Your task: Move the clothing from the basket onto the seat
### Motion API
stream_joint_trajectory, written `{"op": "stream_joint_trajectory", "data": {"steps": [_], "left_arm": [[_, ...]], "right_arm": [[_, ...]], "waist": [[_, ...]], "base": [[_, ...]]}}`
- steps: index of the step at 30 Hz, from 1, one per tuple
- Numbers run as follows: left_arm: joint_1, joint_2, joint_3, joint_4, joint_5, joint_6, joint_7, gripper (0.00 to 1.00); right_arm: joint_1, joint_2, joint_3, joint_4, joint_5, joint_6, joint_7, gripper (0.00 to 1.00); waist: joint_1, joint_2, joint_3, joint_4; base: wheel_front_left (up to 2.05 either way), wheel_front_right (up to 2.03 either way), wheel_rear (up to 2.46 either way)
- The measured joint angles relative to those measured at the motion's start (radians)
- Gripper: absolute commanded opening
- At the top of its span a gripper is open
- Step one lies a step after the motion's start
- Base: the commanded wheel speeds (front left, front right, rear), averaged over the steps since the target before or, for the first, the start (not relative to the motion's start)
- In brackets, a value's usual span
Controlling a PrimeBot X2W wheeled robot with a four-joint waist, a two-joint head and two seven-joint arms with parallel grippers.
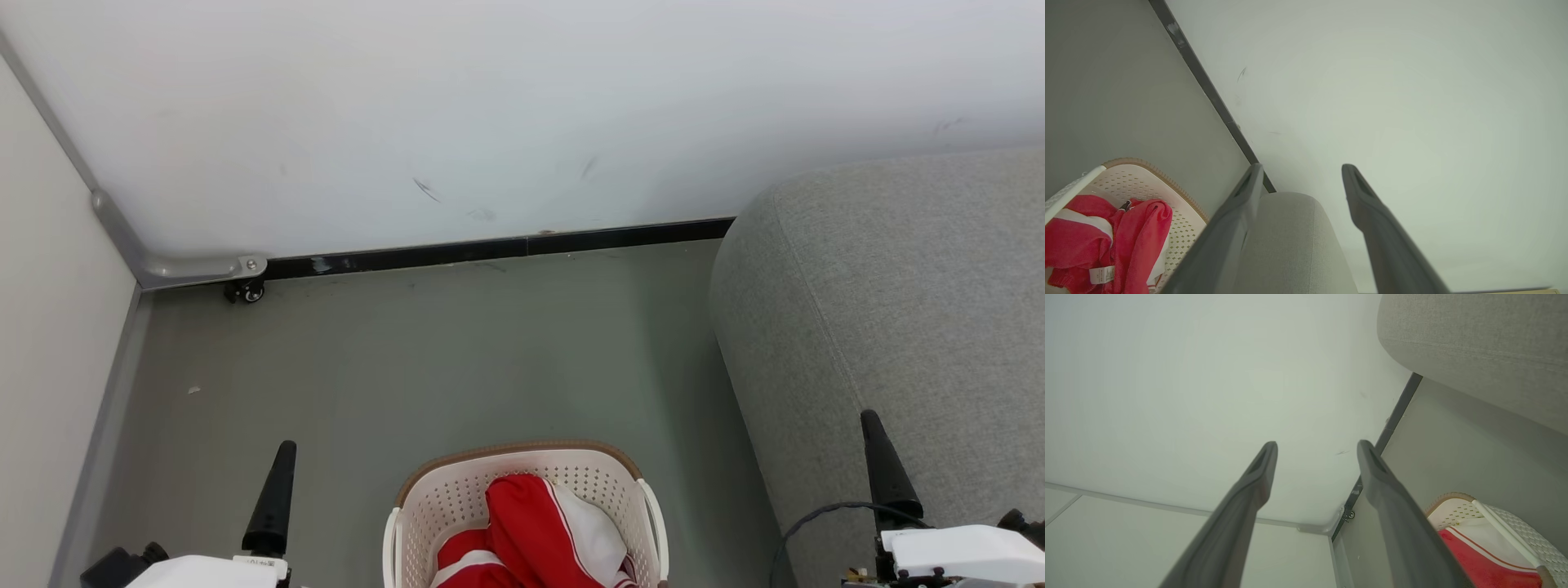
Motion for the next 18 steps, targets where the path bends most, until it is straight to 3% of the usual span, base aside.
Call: {"op": "stream_joint_trajectory", "data": {"steps": [10, 18], "left_arm": [[-0.015, 0.007, -0.024, -0.034, 0.187, 0.01, -0.037, 1.0], [-0.015, 0.015, -0.064, -0.057, 0.363, 0.022, -0.061, 1.0]], "right_arm": [[-0.003, -0.015, 0.02, -0.002, -0.182, 0.0, -0.035, 1.0], [-0.004, -0.016, 0.026, -0.004, -0.341, 0.0, -0.061, 1.0]], "waist": [[0.0039, 0.0, -0.006, 0.004], [0.0005, 0.0, -0.007, 0.007]], "base": [[0.0, 0.0, 0.0], [0.0, 0.0, 0.0]]}}
